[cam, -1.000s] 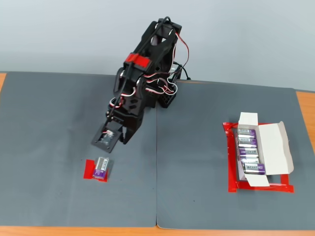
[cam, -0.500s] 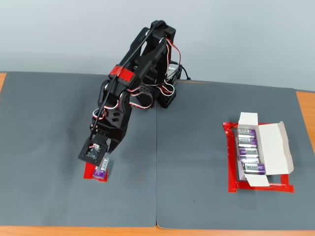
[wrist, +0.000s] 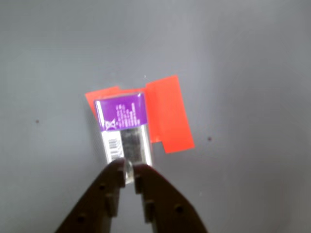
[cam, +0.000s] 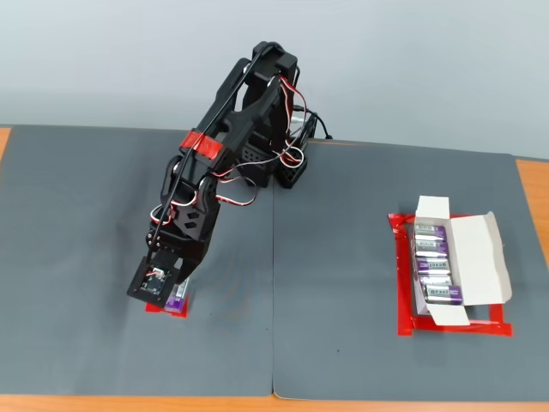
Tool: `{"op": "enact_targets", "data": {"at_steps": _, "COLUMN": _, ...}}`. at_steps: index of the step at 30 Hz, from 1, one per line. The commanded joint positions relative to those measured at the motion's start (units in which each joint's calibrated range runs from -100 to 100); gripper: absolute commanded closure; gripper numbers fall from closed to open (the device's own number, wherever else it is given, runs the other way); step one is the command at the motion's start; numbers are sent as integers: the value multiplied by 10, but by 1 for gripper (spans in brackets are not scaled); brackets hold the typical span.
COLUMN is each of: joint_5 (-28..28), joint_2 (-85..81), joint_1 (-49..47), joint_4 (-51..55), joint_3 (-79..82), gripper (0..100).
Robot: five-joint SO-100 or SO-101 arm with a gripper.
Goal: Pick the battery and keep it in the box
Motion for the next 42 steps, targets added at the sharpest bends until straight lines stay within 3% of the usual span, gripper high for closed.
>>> {"op": "enact_targets", "data": {"at_steps": 1, "joint_5": -1, "joint_2": 1, "joint_1": 1, "joint_4": -5, "joint_3": -35, "gripper": 98}}
{"op": "enact_targets", "data": {"at_steps": 6, "joint_5": 0, "joint_2": 2, "joint_1": -4, "joint_4": -5, "joint_3": -30, "gripper": 95}}
{"op": "enact_targets", "data": {"at_steps": 11, "joint_5": 0, "joint_2": 2, "joint_1": -5, "joint_4": -5, "joint_3": -25, "gripper": 77}}
{"op": "enact_targets", "data": {"at_steps": 14, "joint_5": 0, "joint_2": 2, "joint_1": -9, "joint_4": -5, "joint_3": -25, "gripper": 73}}
{"op": "enact_targets", "data": {"at_steps": 42, "joint_5": -1, "joint_2": 74, "joint_1": -41, "joint_4": -12, "joint_3": -33, "gripper": 74}}
